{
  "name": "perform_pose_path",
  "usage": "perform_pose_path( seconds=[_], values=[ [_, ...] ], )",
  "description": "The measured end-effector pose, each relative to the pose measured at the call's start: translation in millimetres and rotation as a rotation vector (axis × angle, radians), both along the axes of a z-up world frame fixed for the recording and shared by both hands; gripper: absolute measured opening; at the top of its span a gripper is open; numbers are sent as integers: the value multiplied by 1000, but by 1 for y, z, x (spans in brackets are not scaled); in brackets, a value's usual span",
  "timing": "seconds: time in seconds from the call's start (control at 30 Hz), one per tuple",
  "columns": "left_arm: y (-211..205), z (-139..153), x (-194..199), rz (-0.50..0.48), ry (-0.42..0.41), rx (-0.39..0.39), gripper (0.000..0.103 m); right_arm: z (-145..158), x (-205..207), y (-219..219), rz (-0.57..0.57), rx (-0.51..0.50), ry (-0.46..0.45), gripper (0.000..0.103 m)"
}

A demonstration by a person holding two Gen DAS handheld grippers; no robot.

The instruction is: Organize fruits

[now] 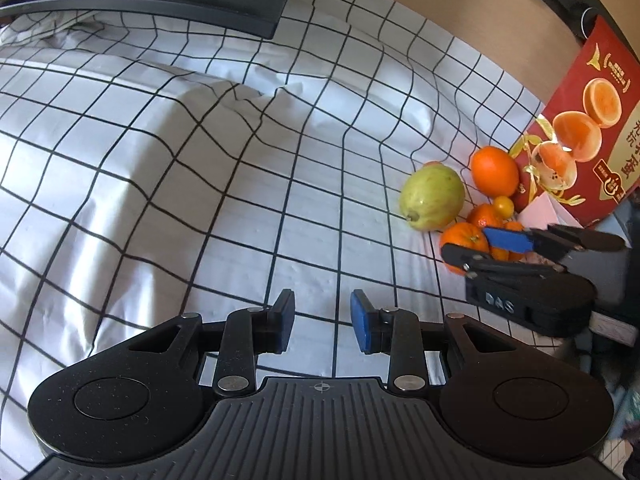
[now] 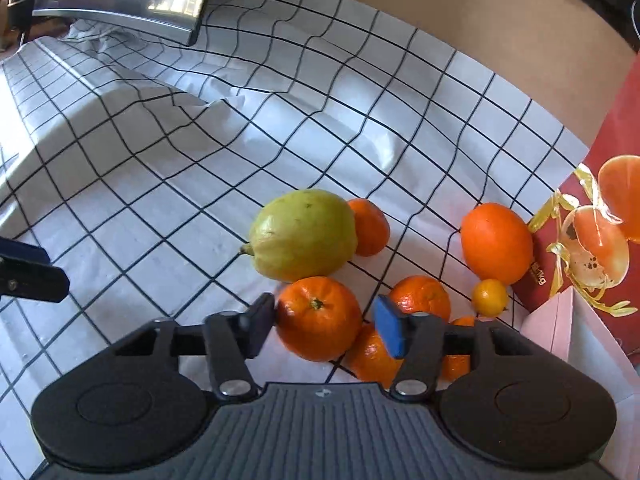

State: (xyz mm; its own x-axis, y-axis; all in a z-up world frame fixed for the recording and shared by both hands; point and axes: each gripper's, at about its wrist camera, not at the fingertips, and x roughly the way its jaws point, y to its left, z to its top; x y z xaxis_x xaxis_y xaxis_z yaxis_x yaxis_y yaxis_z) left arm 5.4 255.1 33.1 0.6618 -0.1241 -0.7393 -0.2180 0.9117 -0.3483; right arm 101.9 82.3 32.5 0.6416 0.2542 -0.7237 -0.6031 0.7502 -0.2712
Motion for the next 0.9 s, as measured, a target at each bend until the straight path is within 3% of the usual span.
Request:
perform_pose_path(
  seconds=[0.2,0.43,0.53,0.67,0.73,0.8,0.9],
  values=[
    [-18,5,20,-83,-23,11,34,12,-41,-20,5,48,23,46],
    [-97,22,71,-386,-107,126,34,20,-83,-79,-154,117,87,46],
    [-132,17,93,-462,-102,175,35,19,-98,-105,-235,130,96,46],
    [-160,8,115,-488,-74,256,35,16,-104,-134,-336,136,89,46],
    [-170,5,121,-487,-67,303,47,15,-104,-148,-387,146,79,46],
    [-175,2,128,-477,-57,328,47,12,-103,-160,-435,164,71,46],
    [-173,-1,137,-466,-26,308,51,6,-104,-171,-485,189,59,46]
  ],
)
